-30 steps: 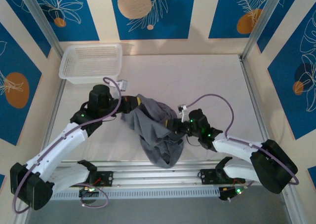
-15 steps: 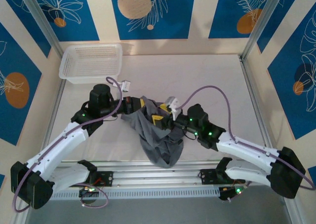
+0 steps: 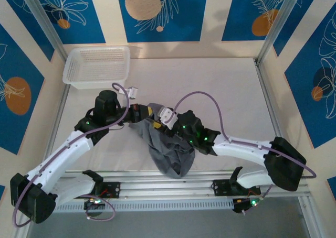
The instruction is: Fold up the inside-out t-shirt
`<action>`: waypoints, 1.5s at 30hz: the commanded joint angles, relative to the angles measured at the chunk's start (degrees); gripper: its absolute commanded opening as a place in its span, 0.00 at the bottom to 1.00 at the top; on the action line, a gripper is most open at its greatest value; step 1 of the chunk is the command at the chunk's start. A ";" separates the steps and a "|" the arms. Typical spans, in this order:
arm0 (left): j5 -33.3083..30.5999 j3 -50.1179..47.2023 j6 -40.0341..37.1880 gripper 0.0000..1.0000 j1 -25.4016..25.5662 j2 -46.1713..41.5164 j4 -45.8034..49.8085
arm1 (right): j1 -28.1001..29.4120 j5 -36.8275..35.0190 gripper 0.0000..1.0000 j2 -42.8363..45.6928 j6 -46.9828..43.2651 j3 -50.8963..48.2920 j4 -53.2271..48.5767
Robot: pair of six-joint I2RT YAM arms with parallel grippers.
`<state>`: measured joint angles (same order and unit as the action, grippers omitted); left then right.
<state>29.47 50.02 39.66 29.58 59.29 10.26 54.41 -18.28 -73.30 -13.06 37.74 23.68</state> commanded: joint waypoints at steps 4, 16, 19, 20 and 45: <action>-0.97 1.09 -2.15 0.00 0.04 -0.23 1.26 | -2.03 11.75 0.68 10.21 9.92 -2.03 0.35; -1.70 1.36 -1.81 0.00 0.04 -0.84 1.74 | -3.74 8.75 0.65 -1.75 9.45 4.52 -0.48; -2.01 1.31 -1.32 0.00 0.04 -0.58 1.57 | -3.91 6.13 0.63 -4.40 9.16 4.97 -1.87; -2.32 1.39 -1.23 0.00 0.04 -0.58 1.66 | -4.01 5.22 0.60 -4.80 9.29 4.83 -2.62; -25.95 -4.27 -19.99 0.45 -1.87 -5.87 7.13 | -20.95 38.76 0.00 8.59 56.08 6.44 -11.95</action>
<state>4.36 45.52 21.87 27.92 60.07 14.68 34.96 21.15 -65.08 38.24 42.94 14.48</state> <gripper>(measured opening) 0.442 0.070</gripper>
